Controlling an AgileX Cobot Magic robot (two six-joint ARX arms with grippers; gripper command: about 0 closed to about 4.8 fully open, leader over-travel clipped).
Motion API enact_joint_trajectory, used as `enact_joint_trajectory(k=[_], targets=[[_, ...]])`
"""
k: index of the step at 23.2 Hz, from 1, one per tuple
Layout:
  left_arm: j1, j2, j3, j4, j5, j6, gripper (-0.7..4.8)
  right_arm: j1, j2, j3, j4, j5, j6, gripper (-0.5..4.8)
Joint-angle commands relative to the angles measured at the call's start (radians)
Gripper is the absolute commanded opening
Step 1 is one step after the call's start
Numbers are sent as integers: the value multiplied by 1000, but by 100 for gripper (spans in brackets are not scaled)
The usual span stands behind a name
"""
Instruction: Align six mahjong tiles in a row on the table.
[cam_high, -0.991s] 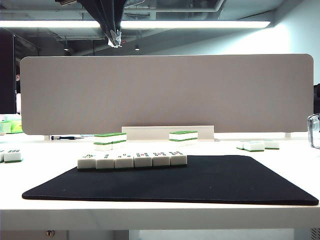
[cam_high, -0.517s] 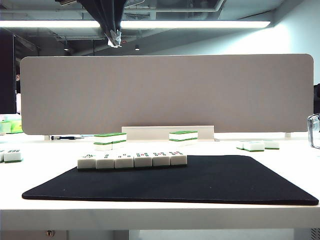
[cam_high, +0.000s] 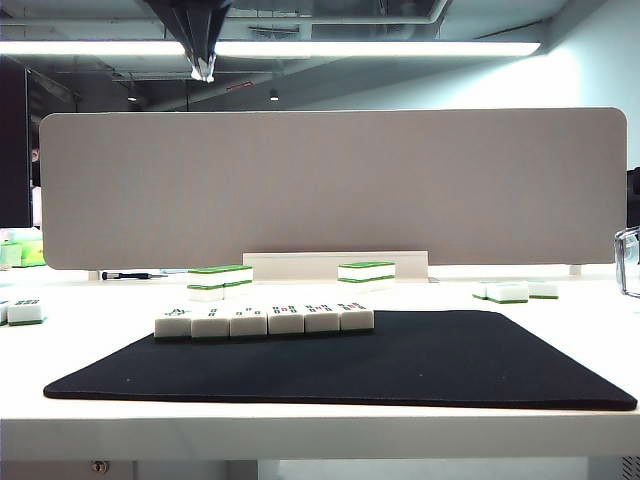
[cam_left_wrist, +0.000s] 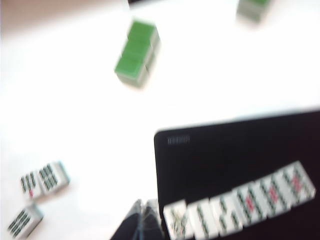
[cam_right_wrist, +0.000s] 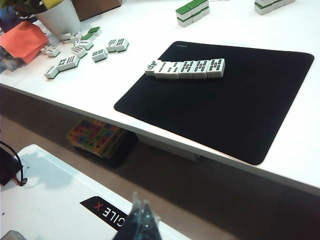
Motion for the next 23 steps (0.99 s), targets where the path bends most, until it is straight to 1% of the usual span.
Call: enact_joint_trajectory(k=[1, 3, 5, 11, 12, 13, 16, 19, 23], targets=[[24, -66, -112, 170, -10, 9, -6, 1, -12, 3, 9, -3, -3, -1], [43, -108, -197, 241, -11, 14, -6, 1, -12, 3, 9, 0, -3, -1], [82, -221, -403, 408, -11, 30, -6, 1, -12, 3, 9, 0, -3, -1], [161, -446, -788, 729, -11, 30, -6, 0, -12, 3, 9, 0, -3, -1], [190, -508, -895, 800, -11, 29, -6, 1, -12, 3, 9, 0, -3, -1], [223, -571, -990, 844, -10, 29, -6, 1, -12, 3, 9, 0, -3, -1], [270, -661, -1115, 877, -11, 26, -6, 1, -12, 3, 9, 0, -3, -1], [314, -749, -1231, 939, -11, 26, -6, 1, -12, 3, 9, 0, -3, -1], [364, -885, -1399, 1085, -10, 26, -6, 1, -12, 3, 9, 0, -3, -1]])
